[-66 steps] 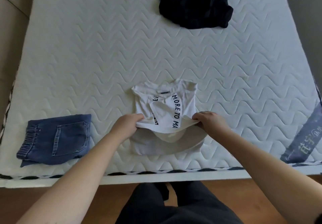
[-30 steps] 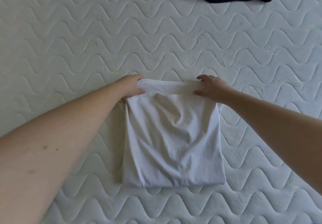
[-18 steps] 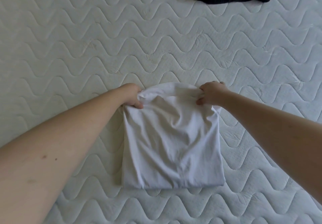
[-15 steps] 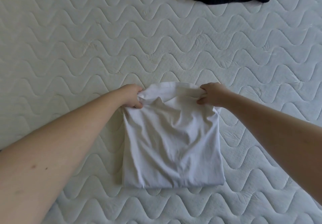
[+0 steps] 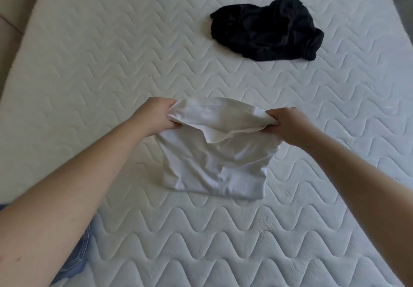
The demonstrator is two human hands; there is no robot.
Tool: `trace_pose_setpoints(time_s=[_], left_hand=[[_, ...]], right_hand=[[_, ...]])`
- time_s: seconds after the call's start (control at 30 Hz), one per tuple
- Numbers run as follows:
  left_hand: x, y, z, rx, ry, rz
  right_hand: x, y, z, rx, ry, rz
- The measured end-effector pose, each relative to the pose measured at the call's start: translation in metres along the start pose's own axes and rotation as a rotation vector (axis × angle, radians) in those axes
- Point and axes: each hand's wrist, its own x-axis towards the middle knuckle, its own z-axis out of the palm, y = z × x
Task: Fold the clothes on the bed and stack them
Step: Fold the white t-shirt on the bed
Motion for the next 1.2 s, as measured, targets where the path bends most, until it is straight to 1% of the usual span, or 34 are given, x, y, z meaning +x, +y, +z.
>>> trace_pose_setpoints(time_s=[0.1,0.17,0.23,0.3,0.37,0.4,0.47,0.57,0.63,0.73,0.8,0.83,0.9,0.97,1.0,1.03,1.07,1.13,1.2], left_hand=[[-0.015,0.015,-0.026,0.042,0.173,0.046],[-0.030,0.014,-0.031,-0.004,0.301,0.095],[-0.047,0.008,-0.028,-0.051,0.422,0.202],[-0.066,-0.001,-0.013,-0.027,0.517,0.357],[-0.089,-0.012,0.016,0.016,0.552,0.456],[-0.102,-0.019,0.036,0.043,0.542,0.465],[-0.126,-0.035,0.082,0.128,0.461,0.407],[-0.162,-0.055,0.154,0.224,0.226,0.299],[-0.189,-0.066,0.196,0.217,0.143,0.259],[-0.220,-0.078,0.243,0.197,0.024,0.168],[-0.227,-0.081,0.256,0.206,-0.030,0.112],[-0.228,-0.080,0.257,0.184,-0.021,0.094],[-0.227,-0.078,0.252,0.128,0.046,0.048],[-0.218,-0.079,0.245,0.099,0.142,-0.010],[-0.211,-0.081,0.243,0.070,0.192,-0.078],[-0.202,-0.082,0.241,0.006,0.224,-0.182],[-0.193,-0.082,0.238,-0.081,0.231,-0.302],[-0.174,-0.082,0.236,-0.238,0.179,-0.505],[-0.163,-0.082,0.239,-0.279,0.122,-0.547]], right_hand=[[-0.017,-0.019,-0.022,-0.022,0.110,-0.071],[-0.033,-0.026,-0.030,-0.034,0.225,-0.151],[-0.054,-0.028,-0.029,-0.086,0.400,-0.298],[-0.076,-0.024,-0.014,-0.185,0.549,-0.440],[-0.099,-0.011,0.017,-0.210,0.600,-0.499],[-0.112,-0.004,0.037,-0.213,0.599,-0.505],[-0.137,0.014,0.086,-0.224,0.545,-0.480],[-0.173,0.039,0.167,-0.233,0.355,-0.414],[-0.194,0.050,0.210,-0.239,0.203,-0.377],[-0.211,0.060,0.247,-0.255,0.010,-0.294],[-0.214,0.065,0.257,-0.264,-0.068,-0.199],[-0.214,0.067,0.258,-0.237,-0.083,-0.142],[-0.212,0.070,0.257,-0.129,-0.037,0.002],[-0.205,0.071,0.251,0.041,0.098,0.188],[-0.201,0.071,0.246,0.134,0.156,0.292],[-0.195,0.070,0.242,0.227,0.178,0.395],[-0.190,0.069,0.239,0.310,0.174,0.483],[-0.179,0.066,0.239,0.398,0.163,0.604],[-0.173,0.062,0.241,0.410,0.152,0.668]])
